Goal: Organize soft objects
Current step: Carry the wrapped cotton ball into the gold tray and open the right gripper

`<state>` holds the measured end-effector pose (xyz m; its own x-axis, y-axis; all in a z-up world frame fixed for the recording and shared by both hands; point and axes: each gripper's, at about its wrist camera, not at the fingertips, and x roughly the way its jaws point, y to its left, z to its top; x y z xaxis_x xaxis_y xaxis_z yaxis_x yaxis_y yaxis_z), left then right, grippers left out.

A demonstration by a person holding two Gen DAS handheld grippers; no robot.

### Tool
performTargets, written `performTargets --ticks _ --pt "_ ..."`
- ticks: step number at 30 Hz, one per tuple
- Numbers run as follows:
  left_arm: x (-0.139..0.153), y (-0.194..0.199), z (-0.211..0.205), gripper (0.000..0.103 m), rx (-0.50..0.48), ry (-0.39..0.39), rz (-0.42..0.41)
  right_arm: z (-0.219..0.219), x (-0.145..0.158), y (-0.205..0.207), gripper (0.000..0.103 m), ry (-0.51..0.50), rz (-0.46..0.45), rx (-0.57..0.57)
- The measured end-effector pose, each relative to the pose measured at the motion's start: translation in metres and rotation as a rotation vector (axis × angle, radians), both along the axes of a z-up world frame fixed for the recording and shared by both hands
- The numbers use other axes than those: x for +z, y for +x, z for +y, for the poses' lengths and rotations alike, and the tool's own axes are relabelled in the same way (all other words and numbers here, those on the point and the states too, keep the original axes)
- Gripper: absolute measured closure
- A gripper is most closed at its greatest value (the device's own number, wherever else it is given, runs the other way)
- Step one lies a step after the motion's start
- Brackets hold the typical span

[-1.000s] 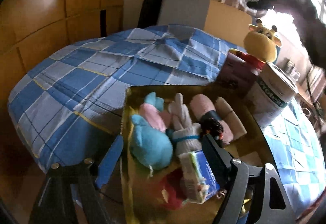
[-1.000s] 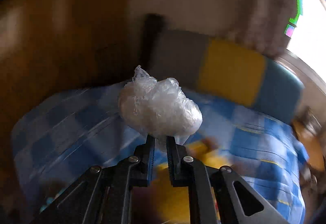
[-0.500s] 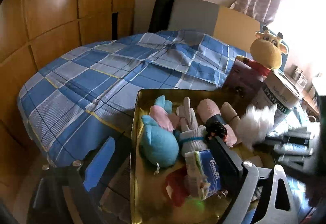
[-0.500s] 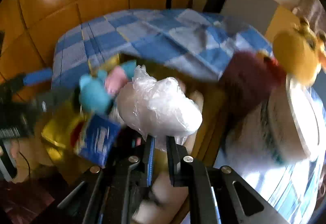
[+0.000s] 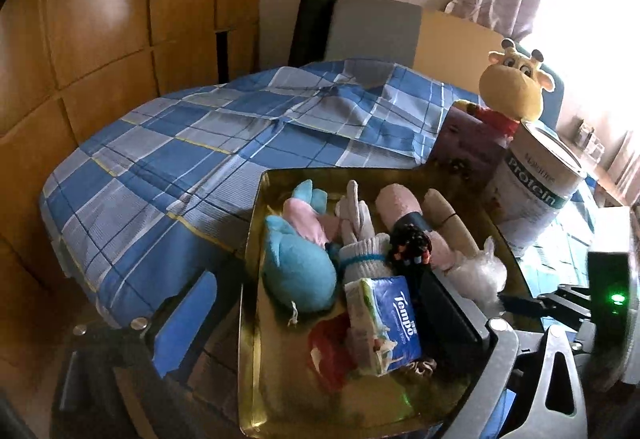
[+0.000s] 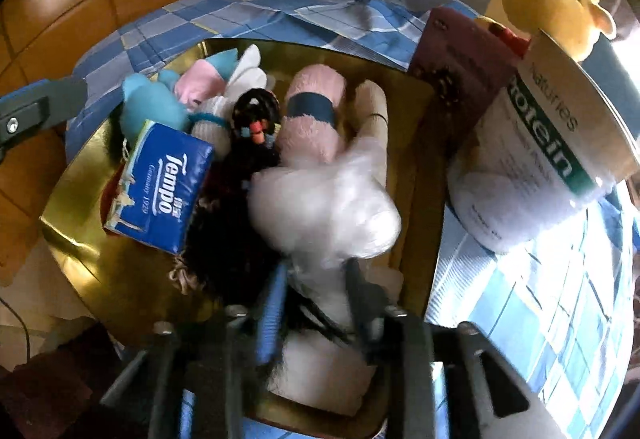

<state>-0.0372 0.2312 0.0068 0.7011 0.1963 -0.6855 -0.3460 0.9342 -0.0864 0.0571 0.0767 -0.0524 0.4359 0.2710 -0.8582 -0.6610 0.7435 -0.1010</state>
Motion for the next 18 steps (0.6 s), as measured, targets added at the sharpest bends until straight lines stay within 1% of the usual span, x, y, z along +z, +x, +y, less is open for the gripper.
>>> performTargets --ticks 4,5,8,10,13,16,18 --pt "-0.001 -0.001 -0.004 0.0 0.0 0.006 0.001 -0.006 0.006 -0.004 0.054 0.027 -0.034 -0.022" --pt "-0.001 -0.001 -0.005 0.0 -0.001 0.013 0.001 -0.008 0.009 -0.004 0.054 0.041 -0.041 -0.032" --pt "-0.001 -0.002 -0.009 0.0 -0.002 0.032 0.001 -0.012 0.019 -0.005 0.053 0.09 -0.065 -0.054" --pt "-0.001 -0.002 -0.012 0.0 -0.005 0.037 0.001 -0.01 0.02 -0.004 0.053 0.104 -0.065 -0.058" --pt "-0.001 -0.003 -0.014 0.0 -0.001 0.047 0.002 -0.002 0.013 -0.003 0.053 0.101 -0.057 -0.056" --pt "-0.001 -0.003 -0.016 0.0 0.0 0.053 0.005 0.006 -0.001 0.0 0.053 0.081 -0.032 -0.059" --pt "0.0 -0.004 -0.018 0.0 -0.002 0.054 -0.005 0.004 0.0 -0.003 0.053 0.106 -0.033 -0.067"
